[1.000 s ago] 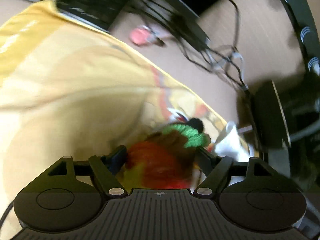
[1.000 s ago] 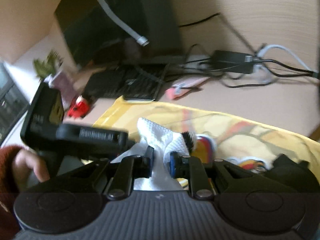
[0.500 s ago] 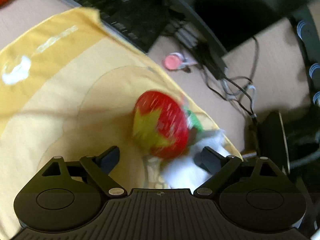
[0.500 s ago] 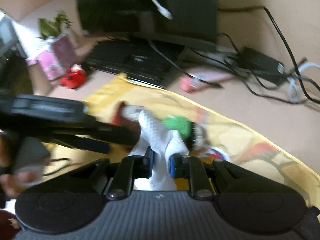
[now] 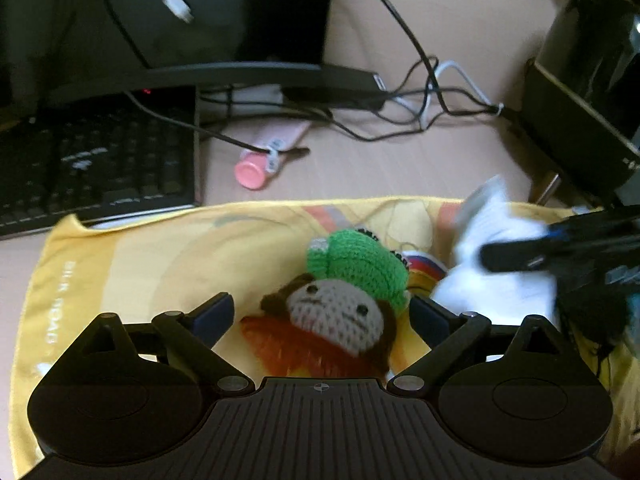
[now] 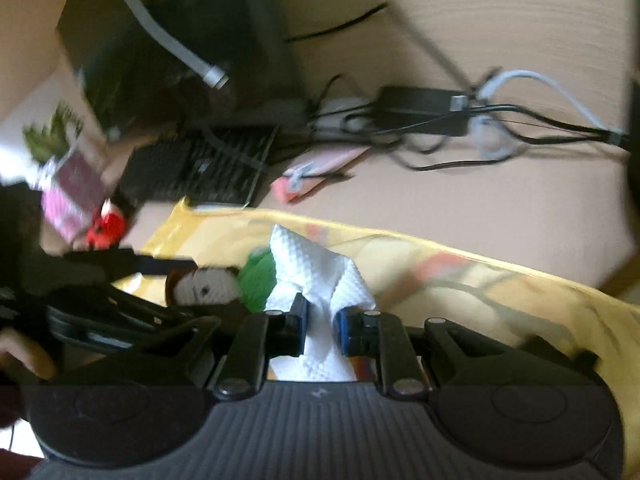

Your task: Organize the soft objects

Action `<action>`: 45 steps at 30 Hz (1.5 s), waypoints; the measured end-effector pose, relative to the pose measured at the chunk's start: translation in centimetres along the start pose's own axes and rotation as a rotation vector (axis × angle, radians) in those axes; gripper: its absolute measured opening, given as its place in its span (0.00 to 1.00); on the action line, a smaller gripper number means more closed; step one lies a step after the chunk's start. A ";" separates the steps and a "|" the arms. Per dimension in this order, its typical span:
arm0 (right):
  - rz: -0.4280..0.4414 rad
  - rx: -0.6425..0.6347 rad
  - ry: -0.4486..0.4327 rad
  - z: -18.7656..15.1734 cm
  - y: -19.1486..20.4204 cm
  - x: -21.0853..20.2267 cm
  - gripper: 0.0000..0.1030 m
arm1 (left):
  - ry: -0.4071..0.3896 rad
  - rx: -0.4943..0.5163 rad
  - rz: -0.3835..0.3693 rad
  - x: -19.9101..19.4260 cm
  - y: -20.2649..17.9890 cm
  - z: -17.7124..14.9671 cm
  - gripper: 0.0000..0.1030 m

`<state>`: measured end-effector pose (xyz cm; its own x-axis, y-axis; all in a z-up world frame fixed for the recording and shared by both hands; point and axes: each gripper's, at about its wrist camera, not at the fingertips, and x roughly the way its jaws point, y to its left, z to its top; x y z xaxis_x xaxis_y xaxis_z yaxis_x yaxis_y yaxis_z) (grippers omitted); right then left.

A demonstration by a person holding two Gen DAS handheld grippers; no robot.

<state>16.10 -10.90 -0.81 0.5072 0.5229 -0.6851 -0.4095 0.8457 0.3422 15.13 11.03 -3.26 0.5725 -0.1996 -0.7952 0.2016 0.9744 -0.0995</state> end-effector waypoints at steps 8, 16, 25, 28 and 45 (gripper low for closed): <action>-0.083 0.120 -0.058 -1.2 -2.9 -3.2 0.17 | -0.021 -0.050 -0.136 -1.0 -0.4 0.7 0.60; 0.004 0.018 -0.090 0.6 0.8 -2.9 0.17 | -0.027 0.008 -0.128 -2.2 -1.9 -0.7 0.54; 0.131 -0.163 0.072 0.9 5.2 3.0 0.18 | -0.020 0.191 -0.051 -1.9 -5.2 -2.3 0.84; 0.081 -0.114 0.071 1.2 3.6 3.8 0.18 | -0.020 0.207 -0.025 -1.5 -5.5 -2.3 0.84; -0.118 0.024 0.046 -0.5 -2.1 1.2 0.17 | 0.013 0.007 -0.203 -1.4 -3.0 -1.2 0.72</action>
<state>17.14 -12.14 -2.67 0.5154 0.4149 -0.7498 -0.3305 0.9035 0.2728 12.79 8.54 -2.60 0.5094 -0.3901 -0.7671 0.3175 0.9137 -0.2538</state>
